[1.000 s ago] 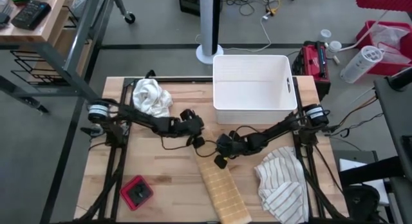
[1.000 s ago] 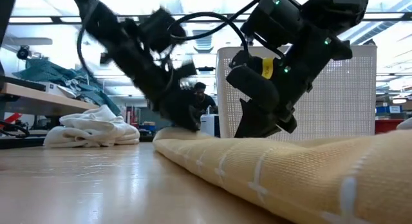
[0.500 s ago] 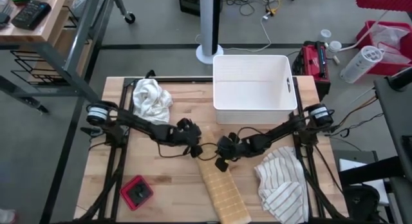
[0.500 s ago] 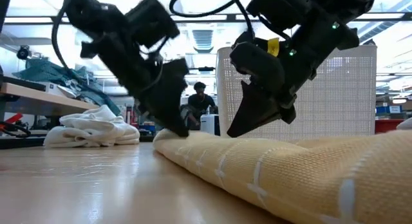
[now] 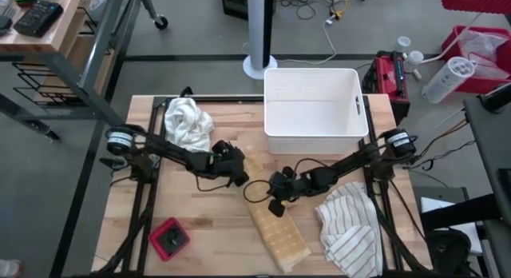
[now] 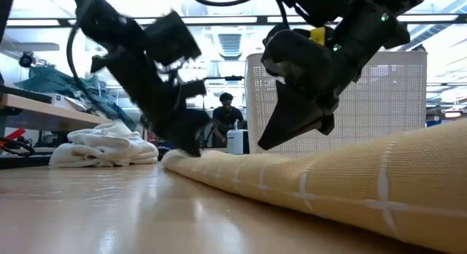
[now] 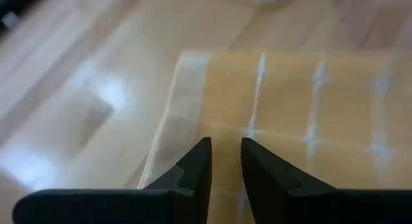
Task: Fold towel
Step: Fold the yellow kitchen towel
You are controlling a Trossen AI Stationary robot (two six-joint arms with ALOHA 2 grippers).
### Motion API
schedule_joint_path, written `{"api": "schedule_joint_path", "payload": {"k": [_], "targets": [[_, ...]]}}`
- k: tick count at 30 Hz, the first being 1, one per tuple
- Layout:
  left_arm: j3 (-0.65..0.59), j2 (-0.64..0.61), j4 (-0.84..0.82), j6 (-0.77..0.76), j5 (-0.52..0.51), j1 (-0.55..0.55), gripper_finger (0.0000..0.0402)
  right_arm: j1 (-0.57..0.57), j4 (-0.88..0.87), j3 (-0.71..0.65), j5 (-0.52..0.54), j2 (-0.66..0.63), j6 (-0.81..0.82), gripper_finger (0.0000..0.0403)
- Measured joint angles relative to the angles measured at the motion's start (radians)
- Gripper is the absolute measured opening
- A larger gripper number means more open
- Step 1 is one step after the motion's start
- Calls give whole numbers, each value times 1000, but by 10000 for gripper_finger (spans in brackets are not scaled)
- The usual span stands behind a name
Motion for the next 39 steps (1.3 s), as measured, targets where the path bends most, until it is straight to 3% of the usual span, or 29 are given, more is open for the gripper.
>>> {"api": "schedule_joint_path", "payload": {"k": [6, 12, 21, 26, 30, 32, 39], "targets": [[-1, -134, -49, -42, 109, -35, 75, 3, -117, 1, 26, -100, -10, 0], [-28, -224, -40, -319, 316, -76, 75, -8, -272, 1, 28, -164, 2, 0], [-94, -239, -52, -574, 396, -177, 75, -21, -329, 0, -78, -165, 16, 8], [-147, -239, 2, -706, 439, -232, 75, -43, -326, -3, -181, -154, -6, 57], [-218, -239, 336, -709, 441, -250, 82, -52, -316, -2, -241, -141, -52, 119], [-245, -241, 426, -739, 432, -249, 91, -62, -311, -3, -240, -132, -65, 151], [-285, -236, 388, -851, 386, -249, 150, -91, -306, -14, -238, -127, -68, 241]]}}
